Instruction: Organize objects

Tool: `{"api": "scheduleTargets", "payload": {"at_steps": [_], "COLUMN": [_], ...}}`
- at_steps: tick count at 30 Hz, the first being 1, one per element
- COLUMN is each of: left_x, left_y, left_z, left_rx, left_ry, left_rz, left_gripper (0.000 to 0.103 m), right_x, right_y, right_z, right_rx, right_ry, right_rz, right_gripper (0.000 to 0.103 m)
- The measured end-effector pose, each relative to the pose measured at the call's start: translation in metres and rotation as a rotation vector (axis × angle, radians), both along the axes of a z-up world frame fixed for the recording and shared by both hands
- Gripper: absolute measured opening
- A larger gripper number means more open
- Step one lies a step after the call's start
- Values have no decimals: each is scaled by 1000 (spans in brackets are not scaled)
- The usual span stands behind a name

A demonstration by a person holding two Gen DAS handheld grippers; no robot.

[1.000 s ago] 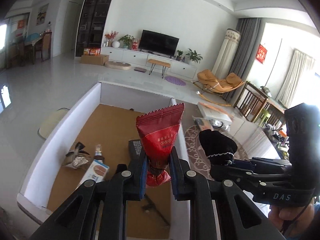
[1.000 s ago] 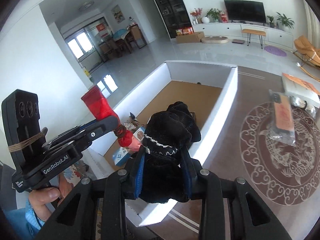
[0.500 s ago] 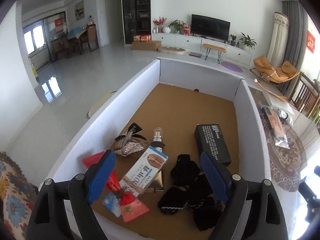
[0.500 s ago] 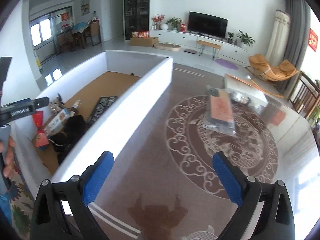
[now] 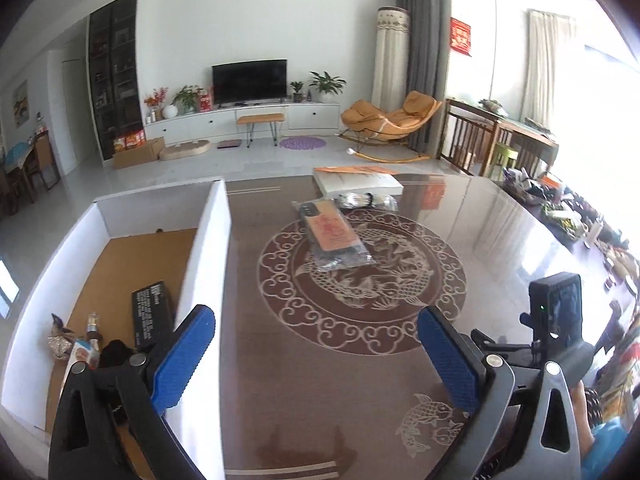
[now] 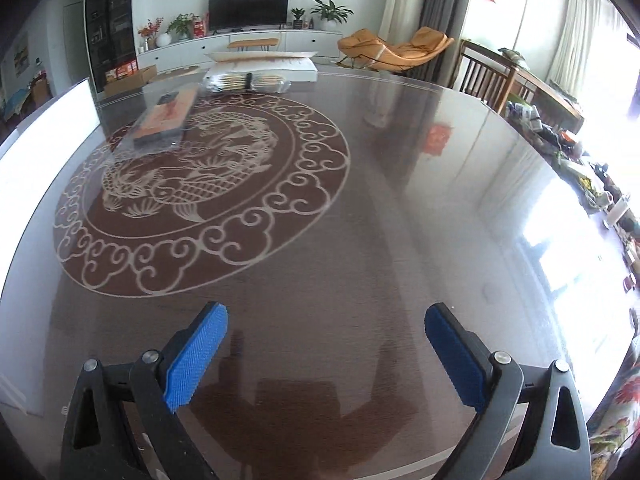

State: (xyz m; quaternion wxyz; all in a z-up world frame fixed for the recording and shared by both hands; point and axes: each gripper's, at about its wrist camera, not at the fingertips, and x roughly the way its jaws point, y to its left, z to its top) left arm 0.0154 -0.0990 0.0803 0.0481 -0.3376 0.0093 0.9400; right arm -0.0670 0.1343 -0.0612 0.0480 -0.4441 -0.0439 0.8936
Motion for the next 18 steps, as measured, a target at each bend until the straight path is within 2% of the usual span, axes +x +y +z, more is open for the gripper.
{"api": "scheduleTargets", "payload": {"at_steps": [3, 7, 11, 18], "left_x": [-14, -35, -55, -75], "left_y": [52, 95, 103, 96], "left_z": [-29, -83, -121, -147], "left_rx": [-66, -121, -133, -92], "left_ry": [-73, -164, -213, -250], "left_rz": [-90, -127, -119, -81], "left_gripper": [103, 103, 103, 103], "right_x": [0, 3, 3, -1], "right_y": [19, 29, 29, 30], "right_z": [-6, -8, -10, -12], "right_rx": [20, 49, 43, 16], "right_ry": [0, 15, 21, 13], "right_rz": [-49, -57, -48, -62], "right_gripper": [99, 100, 100, 103]}}
